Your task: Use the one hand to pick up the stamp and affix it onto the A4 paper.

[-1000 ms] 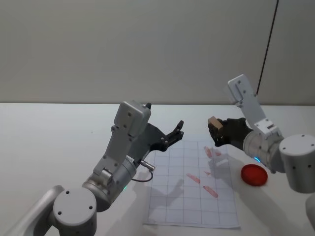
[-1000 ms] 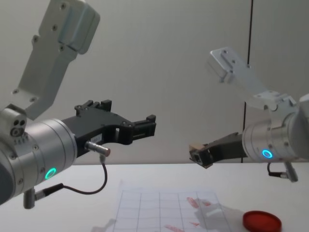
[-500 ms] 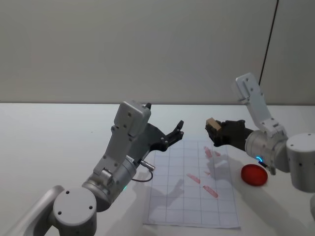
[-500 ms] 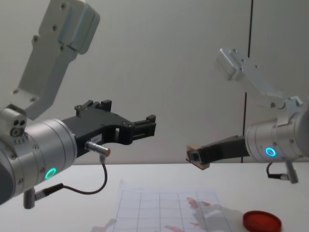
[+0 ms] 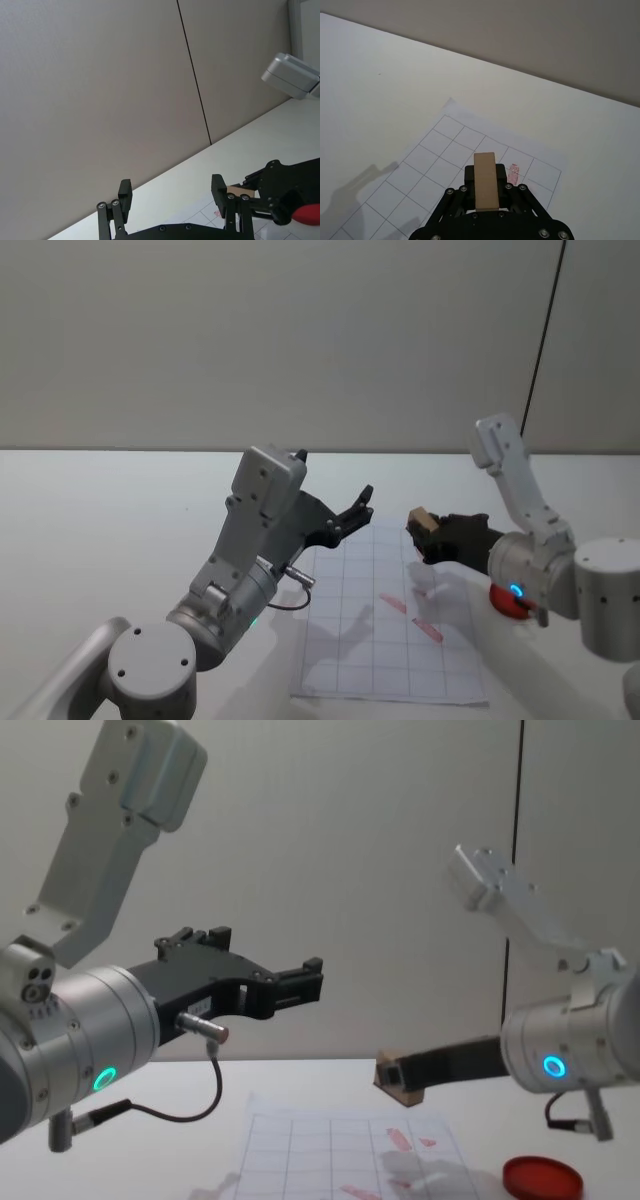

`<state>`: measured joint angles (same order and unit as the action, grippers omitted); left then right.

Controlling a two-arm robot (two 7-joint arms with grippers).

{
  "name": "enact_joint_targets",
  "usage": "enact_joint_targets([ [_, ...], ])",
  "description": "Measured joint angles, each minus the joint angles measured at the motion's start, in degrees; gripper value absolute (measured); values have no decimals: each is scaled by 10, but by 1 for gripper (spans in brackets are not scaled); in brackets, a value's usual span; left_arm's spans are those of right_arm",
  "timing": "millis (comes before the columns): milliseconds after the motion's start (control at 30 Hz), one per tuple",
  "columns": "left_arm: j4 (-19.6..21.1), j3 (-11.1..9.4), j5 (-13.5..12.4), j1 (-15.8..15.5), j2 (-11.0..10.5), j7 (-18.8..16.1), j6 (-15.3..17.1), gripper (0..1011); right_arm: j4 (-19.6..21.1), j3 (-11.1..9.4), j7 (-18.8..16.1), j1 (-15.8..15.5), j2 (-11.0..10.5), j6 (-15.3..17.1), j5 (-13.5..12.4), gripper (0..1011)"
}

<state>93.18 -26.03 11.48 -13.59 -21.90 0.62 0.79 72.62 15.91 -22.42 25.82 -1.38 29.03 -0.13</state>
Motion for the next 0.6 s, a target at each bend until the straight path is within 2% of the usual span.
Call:
enact_joint_targets([
  [333, 0, 0, 0, 0, 0, 0, 0, 1002, 6, 16, 23, -16, 11, 3, -12, 220],
  [600, 0, 0, 0, 0, 0, 0, 0, 1002, -11, 27, 48, -17, 23, -3, -16, 220],
])
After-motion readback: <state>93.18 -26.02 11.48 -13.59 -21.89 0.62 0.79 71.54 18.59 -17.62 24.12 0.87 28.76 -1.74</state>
